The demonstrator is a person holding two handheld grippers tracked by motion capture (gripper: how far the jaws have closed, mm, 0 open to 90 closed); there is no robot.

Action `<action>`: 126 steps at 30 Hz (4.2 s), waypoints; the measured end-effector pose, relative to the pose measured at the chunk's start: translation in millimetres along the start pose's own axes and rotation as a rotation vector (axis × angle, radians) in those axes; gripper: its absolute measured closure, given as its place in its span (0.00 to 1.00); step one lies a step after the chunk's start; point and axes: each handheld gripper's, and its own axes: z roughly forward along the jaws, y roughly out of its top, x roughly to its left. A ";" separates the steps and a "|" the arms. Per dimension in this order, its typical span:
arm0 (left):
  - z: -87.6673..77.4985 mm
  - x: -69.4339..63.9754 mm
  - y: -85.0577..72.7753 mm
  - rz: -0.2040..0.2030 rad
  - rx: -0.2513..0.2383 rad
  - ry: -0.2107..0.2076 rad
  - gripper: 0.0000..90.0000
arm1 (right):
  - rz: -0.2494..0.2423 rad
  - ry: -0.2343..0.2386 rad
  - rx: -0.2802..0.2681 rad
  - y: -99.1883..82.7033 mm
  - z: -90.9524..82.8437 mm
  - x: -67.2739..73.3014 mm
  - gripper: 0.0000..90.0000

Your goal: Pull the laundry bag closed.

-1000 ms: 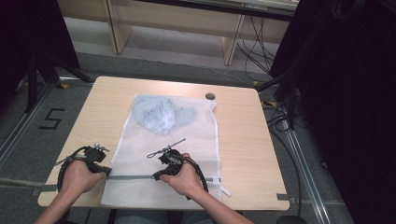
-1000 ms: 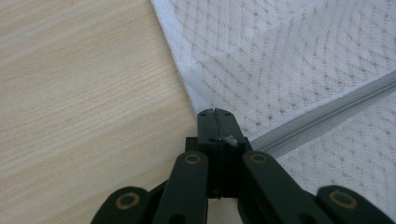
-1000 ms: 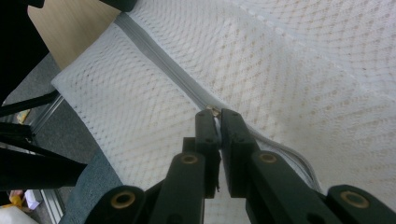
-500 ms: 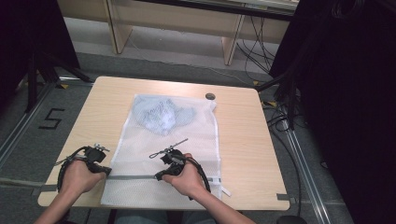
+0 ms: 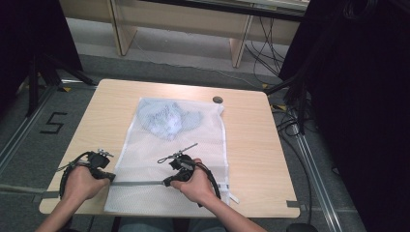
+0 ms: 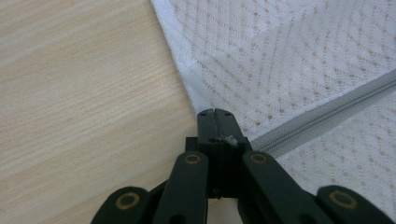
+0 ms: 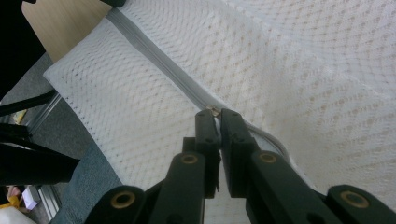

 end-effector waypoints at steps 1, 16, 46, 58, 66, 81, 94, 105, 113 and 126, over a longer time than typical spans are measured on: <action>1.0 -1.2 -0.3 -0.019 -0.016 -0.003 1.00 | 0.008 0.000 0.002 -0.2 -0.1 -0.1 0.97; -0.1 0.2 0.0 0.001 0.001 0.000 1.00 | 0.015 -0.001 0.004 -4.6 -5.5 -4.9 0.97; -0.2 -0.6 0.1 0.001 0.002 0.006 1.00 | 0.041 -0.020 -0.004 -14.4 -16.6 -16.9 0.97; 0.2 -1.3 -0.2 -0.005 -0.003 0.002 1.00 | 0.051 -0.021 -0.005 -18.8 -19.7 -21.9 0.97; 0.3 -1.6 -0.1 -0.007 -0.004 0.004 1.00 | 0.077 -0.027 0.003 -20.9 -22.4 -24.6 0.97; 0.6 -2.3 -0.4 -0.011 -0.007 0.004 1.00 | 0.076 -0.031 -0.006 -24.2 -26.9 -30.8 0.97; 0.9 -2.4 -0.5 -0.010 -0.010 0.005 1.00 | 0.074 -0.041 -0.003 -25.8 -28.8 -32.7 0.97; 0.4 -1.7 0.4 0.008 -0.001 0.009 1.00 | 0.098 -0.045 0.001 -29.2 -32.6 -36.4 0.97; 0.7 -3.2 0.5 -0.008 -0.008 0.013 1.00 | 0.104 -0.052 0.001 -31.5 -37.2 -39.5 0.97; 1.3 -3.0 0.6 -0.006 -0.013 0.010 1.00 | 0.117 -0.062 0.003 -35.2 -41.9 -42.6 0.97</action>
